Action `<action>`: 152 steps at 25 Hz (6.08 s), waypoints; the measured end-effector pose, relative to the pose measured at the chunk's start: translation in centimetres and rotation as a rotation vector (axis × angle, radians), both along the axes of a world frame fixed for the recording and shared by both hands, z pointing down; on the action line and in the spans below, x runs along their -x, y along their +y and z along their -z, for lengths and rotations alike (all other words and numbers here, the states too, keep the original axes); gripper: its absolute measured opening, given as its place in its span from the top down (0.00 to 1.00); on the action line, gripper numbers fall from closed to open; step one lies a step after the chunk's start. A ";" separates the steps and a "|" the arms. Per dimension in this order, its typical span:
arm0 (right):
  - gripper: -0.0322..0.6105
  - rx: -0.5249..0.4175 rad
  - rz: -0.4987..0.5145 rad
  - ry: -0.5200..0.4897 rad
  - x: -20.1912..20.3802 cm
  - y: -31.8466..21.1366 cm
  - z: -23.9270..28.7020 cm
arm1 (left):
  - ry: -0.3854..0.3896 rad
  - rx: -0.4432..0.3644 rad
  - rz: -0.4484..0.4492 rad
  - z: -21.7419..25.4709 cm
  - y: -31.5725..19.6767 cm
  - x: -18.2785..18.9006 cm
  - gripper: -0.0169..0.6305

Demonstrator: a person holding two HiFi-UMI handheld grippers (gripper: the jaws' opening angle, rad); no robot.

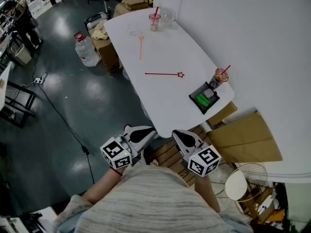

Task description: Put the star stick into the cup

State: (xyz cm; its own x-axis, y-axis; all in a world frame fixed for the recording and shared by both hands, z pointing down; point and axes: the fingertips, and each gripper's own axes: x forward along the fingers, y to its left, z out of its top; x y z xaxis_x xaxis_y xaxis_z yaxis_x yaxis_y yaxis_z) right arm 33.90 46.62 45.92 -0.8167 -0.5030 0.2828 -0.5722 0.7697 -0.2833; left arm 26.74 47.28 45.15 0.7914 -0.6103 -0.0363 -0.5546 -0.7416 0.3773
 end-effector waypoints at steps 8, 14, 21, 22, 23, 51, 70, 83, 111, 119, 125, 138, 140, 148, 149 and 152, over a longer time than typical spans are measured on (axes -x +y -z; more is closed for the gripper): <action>0.94 -0.003 -0.006 0.001 -0.1 -0.1 0.4 | 0.003 0.001 -0.002 0.4 -0.2 -0.1 0.94; 0.94 0.000 -0.005 0.002 -0.3 -0.1 0.4 | -0.002 0.001 -0.002 0.3 -0.2 0.0 0.94; 0.93 -0.015 0.022 -0.005 0.3 0.5 0.4 | 0.002 0.001 -0.002 0.2 0.1 0.1 0.94; 0.93 -0.015 0.033 -0.004 0.5 0.7 0.4 | 0.002 0.001 0.000 0.2 0.1 0.1 0.94; 0.93 -0.016 0.041 0.000 0.6 0.9 0.3 | 0.002 0.001 0.003 0.2 0.2 0.2 0.94; 0.93 -0.020 0.098 -0.023 2.8 2.1 0.3 | -0.014 0.006 0.088 0.0 1.9 3.0 0.94; 0.93 0.051 0.064 0.003 6.3 -4.9 -1.8 | 0.013 0.088 0.146 -2.5 -5.2 8.5 0.94; 0.93 0.037 -0.004 0.031 19.3 -19.2 -0.1 | 0.036 0.069 0.201 -0.9 -19.0 23.9 0.94; 0.93 0.086 -0.149 0.095 31.0 -40.4 6.2 | -0.017 0.103 0.043 5.5 -39.6 34.8 0.94; 0.93 0.097 -0.158 0.079 31.2 -47.2 5.7 | -0.031 0.085 -0.021 5.4 -47.1 33.0 0.94; 0.93 0.136 -0.180 0.084 30.8 -50.2 4.3 | -0.045 0.118 -0.035 4.0 -50.6 32.8 0.94; 0.93 0.199 -0.384 0.175 27.5 -54.5 0.6 | -0.054 0.196 -0.261 -0.2 -55.0 30.5 0.94; 0.93 0.212 -0.419 0.174 26.8 -54.4 0.2 | -0.063 0.197 -0.292 -0.5 -55.4 29.9 0.94; 0.92 0.292 -0.564 0.160 22.7 -52.5 -2.7 | -0.091 0.207 -0.384 -1.9 -55.9 27.0 0.94; 0.91 0.298 -0.578 0.168 22.2 -52.3 -3.1 | -0.096 0.210 -0.394 -2.1 -55.9 26.7 0.94; 0.86 0.318 -0.615 0.190 21.0 -51.6 -4.0 | -0.104 0.221 -0.422 -2.6 -55.8 25.9 0.93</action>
